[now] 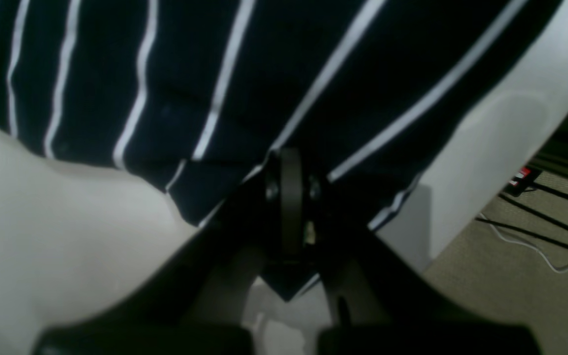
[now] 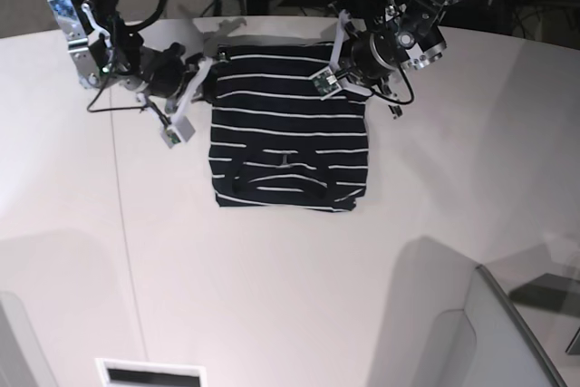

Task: Layout the t-shirt on the table in an organized manner, then fold the t-shirt properly
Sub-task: 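Release the shirt and raise both grippers away from it, then lower both grippers to the folded shirt's sides and straighten them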

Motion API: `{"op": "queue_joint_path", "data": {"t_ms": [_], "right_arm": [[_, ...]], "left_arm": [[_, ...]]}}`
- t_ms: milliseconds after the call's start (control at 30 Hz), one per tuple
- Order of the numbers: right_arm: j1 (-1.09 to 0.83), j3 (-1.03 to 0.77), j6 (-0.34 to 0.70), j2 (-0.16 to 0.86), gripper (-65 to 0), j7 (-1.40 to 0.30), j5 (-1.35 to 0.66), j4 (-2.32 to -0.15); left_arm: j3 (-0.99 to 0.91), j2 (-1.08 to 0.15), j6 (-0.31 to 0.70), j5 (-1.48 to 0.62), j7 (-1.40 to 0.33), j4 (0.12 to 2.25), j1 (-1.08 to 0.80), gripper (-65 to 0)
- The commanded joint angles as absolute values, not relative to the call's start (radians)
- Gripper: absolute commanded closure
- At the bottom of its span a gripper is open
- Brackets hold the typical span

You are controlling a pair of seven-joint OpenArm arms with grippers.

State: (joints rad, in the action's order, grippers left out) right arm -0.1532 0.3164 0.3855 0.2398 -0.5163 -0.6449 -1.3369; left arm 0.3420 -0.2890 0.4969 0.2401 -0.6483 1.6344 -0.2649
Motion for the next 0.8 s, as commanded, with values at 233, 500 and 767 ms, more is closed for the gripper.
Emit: {"op": "queue_joint_path", "data": {"t_ms": [233,500,767], "right_arm": [[-0.211,0.311,0.325,0.323,0.0,-0.501,-0.656,-1.563],[-0.349,0.311,0.136,0.53,0.0,-0.496,-0.653,-1.727],[-0.535,0.311,0.035,0.581,0.0,-0.53,-0.654,-1.784]], "left_arm": [[0.159,-0.286,0.492,0.239,-0.631,1.859,-0.335,0.0],[0.002,-0.306,0.492,0.24,-0.43,1.943,-0.628,0.0],[-0.048,-0.306,0.492,0.24,-0.369,1.94,-0.878,0.0]]}}
